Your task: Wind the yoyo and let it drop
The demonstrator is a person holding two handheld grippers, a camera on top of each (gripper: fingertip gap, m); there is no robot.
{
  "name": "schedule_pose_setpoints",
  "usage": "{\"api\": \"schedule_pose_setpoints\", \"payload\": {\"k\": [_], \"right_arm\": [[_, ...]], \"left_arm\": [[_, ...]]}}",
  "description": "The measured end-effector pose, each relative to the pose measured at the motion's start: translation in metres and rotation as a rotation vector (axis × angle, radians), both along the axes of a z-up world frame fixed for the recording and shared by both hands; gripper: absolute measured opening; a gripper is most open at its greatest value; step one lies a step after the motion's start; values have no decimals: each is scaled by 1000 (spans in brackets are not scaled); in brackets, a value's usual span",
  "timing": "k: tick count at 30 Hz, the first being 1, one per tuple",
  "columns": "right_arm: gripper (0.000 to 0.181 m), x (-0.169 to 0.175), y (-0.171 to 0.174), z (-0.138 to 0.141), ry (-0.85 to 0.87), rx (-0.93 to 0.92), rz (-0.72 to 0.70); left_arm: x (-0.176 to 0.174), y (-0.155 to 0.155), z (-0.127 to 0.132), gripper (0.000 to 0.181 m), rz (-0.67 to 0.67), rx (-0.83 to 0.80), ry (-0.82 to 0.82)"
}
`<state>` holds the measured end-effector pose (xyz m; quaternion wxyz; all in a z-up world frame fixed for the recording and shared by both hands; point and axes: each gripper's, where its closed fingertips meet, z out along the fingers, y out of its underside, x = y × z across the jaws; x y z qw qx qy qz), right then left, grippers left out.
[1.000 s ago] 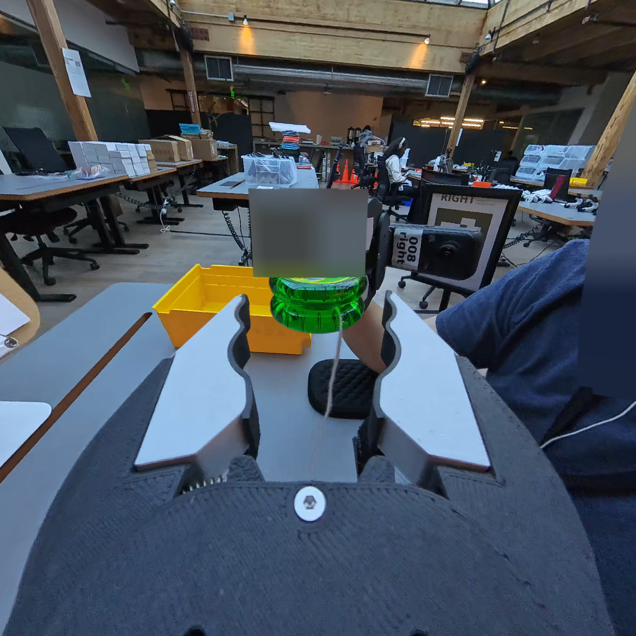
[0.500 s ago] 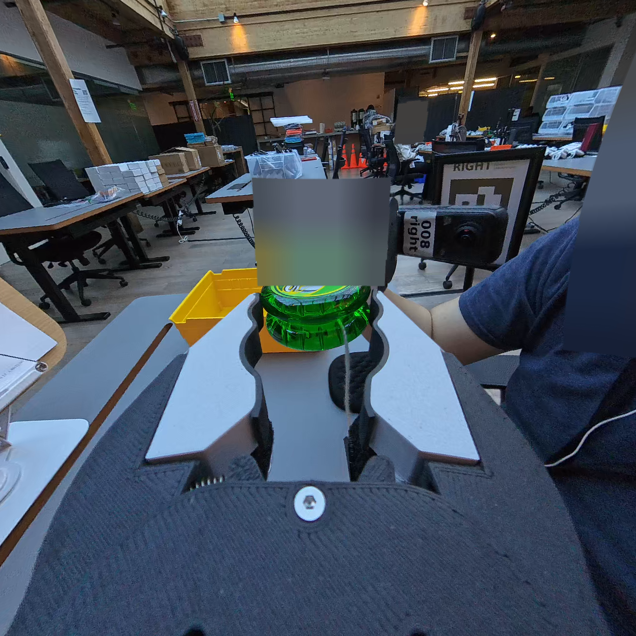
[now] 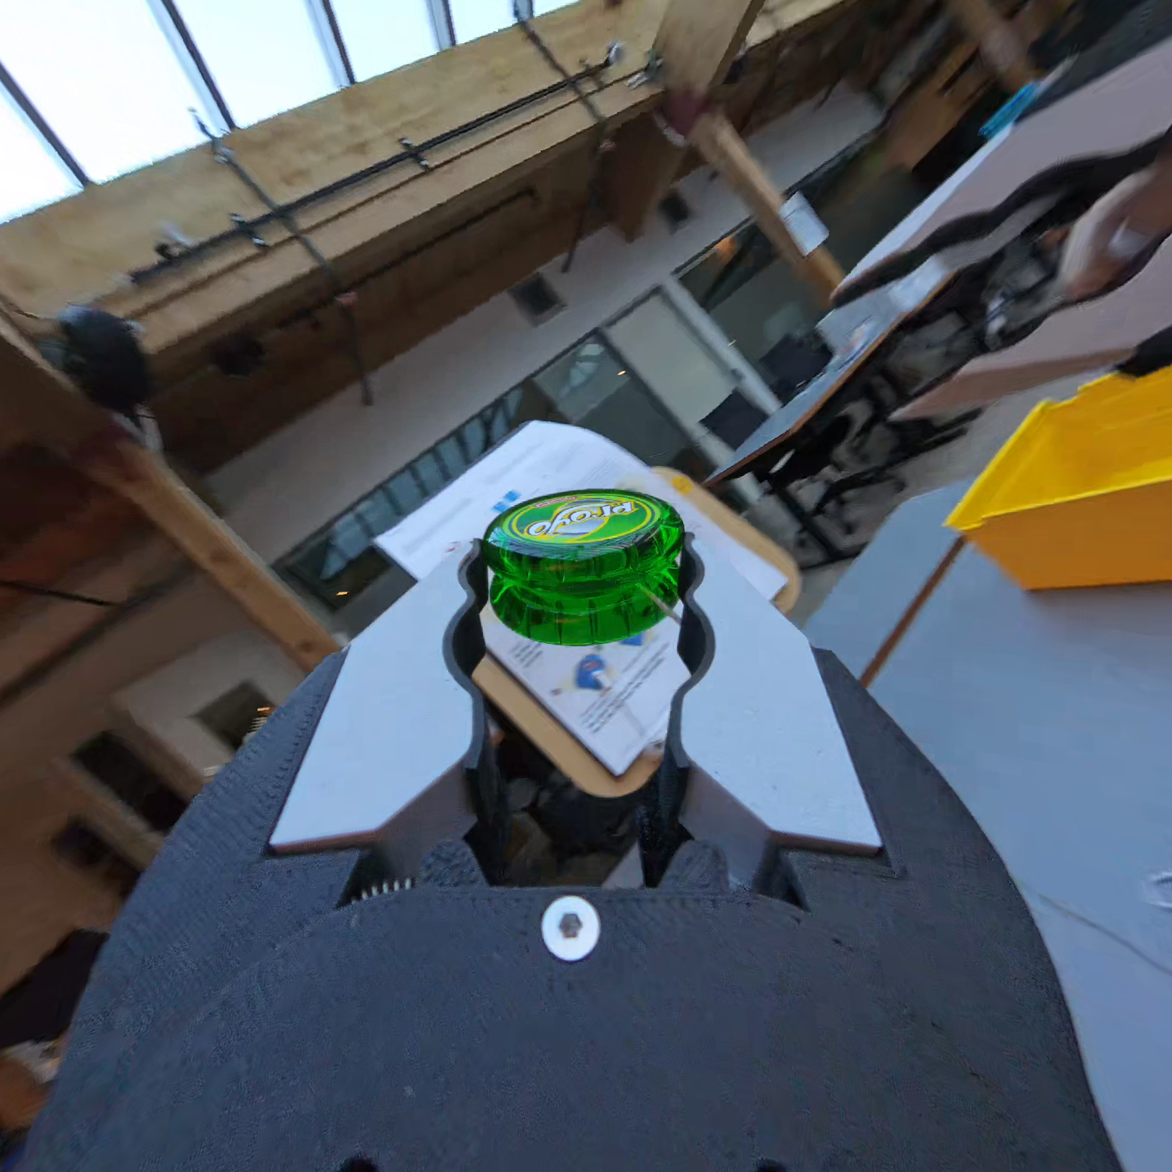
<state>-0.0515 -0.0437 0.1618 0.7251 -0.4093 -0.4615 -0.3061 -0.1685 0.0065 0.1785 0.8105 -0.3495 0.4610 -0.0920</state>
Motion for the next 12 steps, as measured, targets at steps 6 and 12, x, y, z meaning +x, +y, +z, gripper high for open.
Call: {"api": "schedule_pose_setpoints", "payload": {"k": [6,12], "right_arm": [[45,19,16,-13,9,-74,-60],[42,-5,13,-8,243,-208,153]], "left_arm": [[1,20,-11,59,150,107,64],[26,-9,-17,59,64,150,70]]}}
